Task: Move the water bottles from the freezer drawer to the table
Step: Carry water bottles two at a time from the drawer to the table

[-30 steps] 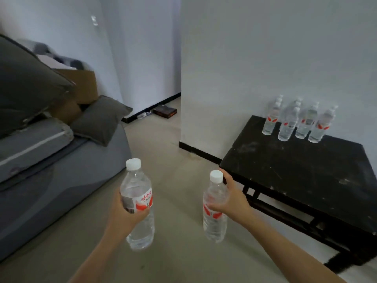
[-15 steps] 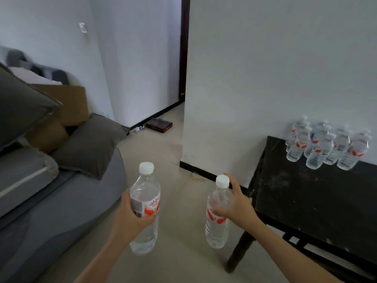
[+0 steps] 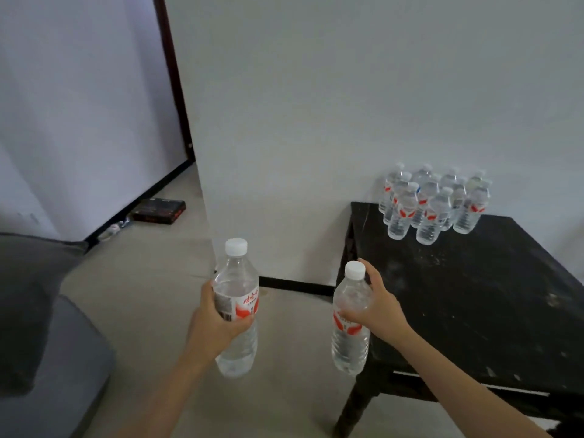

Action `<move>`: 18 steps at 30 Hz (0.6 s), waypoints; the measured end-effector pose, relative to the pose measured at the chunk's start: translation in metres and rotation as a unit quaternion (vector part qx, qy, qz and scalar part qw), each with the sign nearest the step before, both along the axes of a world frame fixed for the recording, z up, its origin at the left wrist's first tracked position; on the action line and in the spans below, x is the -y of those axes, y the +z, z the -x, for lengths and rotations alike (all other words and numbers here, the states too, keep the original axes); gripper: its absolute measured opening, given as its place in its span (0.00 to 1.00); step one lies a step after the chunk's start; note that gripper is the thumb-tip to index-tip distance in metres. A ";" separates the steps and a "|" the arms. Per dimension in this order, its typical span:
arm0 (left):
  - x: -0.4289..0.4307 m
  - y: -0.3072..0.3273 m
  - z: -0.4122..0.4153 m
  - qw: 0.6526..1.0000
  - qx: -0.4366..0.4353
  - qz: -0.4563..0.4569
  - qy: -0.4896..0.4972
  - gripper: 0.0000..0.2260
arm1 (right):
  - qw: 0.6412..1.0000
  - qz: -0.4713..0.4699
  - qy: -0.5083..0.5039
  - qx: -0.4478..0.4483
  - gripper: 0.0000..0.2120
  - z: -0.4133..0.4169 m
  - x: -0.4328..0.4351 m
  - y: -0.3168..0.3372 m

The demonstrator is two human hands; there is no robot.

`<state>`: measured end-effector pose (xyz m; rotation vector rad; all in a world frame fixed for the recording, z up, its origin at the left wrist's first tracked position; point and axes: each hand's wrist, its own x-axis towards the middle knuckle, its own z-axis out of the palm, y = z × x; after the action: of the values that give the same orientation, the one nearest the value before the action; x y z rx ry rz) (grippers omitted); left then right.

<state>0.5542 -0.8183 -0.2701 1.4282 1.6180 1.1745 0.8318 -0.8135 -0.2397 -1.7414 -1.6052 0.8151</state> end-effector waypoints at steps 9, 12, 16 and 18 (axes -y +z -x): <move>-0.140 0.016 -0.017 0.999 0.006 -0.028 -0.022 0.34 | 0.999 -0.022 -0.009 -0.031 0.40 -0.004 -0.133 0.004; -0.168 0.007 -0.013 1.000 -0.006 -0.008 -0.019 0.34 | 0.999 -0.001 -0.019 -0.037 0.41 -0.003 -0.159 -0.004; -0.219 -0.008 -0.001 0.999 -0.010 0.013 -0.050 0.37 | 0.999 0.022 -0.035 -0.015 0.43 0.001 -0.201 -0.015; -0.256 -0.012 0.002 0.998 -0.004 0.013 -0.065 0.36 | 0.998 0.030 -0.062 0.000 0.43 0.005 -0.227 -0.021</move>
<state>0.5527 -0.5627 -0.2825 1.4986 1.5162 1.0723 0.8271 -0.5863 -0.2606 -1.8620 -1.4706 0.8118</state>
